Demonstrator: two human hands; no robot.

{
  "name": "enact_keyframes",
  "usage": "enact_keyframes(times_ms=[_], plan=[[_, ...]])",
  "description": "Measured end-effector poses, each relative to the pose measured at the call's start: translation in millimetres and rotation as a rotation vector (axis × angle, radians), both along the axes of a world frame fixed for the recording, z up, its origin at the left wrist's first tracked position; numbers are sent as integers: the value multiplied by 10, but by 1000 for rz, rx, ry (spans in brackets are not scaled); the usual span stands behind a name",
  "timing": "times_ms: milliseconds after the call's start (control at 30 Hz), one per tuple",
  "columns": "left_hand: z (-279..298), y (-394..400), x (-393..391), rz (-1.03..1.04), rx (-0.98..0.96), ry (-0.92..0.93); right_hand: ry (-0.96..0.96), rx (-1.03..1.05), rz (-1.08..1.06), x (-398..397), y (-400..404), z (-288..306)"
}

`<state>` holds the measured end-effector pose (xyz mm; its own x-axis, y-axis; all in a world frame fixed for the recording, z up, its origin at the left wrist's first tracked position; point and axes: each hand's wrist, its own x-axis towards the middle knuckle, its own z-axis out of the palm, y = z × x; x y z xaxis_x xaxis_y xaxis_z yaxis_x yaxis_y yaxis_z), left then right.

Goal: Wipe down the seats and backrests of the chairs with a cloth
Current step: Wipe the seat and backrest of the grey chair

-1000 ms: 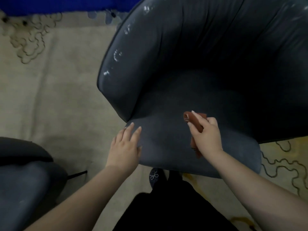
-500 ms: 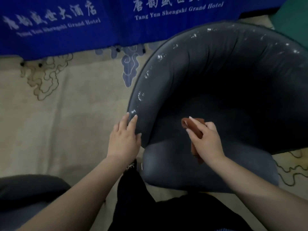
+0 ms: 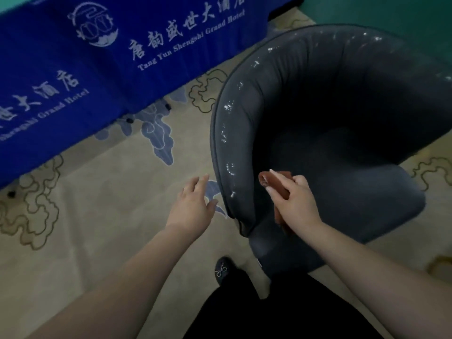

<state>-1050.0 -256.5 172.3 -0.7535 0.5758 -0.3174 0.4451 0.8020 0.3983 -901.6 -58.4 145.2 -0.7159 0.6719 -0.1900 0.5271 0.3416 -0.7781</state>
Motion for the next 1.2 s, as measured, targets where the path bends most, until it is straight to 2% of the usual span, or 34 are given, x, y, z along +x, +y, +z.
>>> enact_keyframes(times_ms=[233,500,700,933,1200], plan=[[-187,182,-192,79,85,-93,50,-44,19,-53,-30,-30],[-236,412,-643,-91,28,-173,-11,-115,-64,-168,-152,-80],[-274,561,-1058,-311,-94,-200,-58,-97,-295,-461,-376,-132],[-309,601,-1202,-409,-71,-222,-69,-62,-593,-629,-760,-151],[-309,614,-1287,-389,-35,-160,60,-66,-628,-610,-1065,-271]])
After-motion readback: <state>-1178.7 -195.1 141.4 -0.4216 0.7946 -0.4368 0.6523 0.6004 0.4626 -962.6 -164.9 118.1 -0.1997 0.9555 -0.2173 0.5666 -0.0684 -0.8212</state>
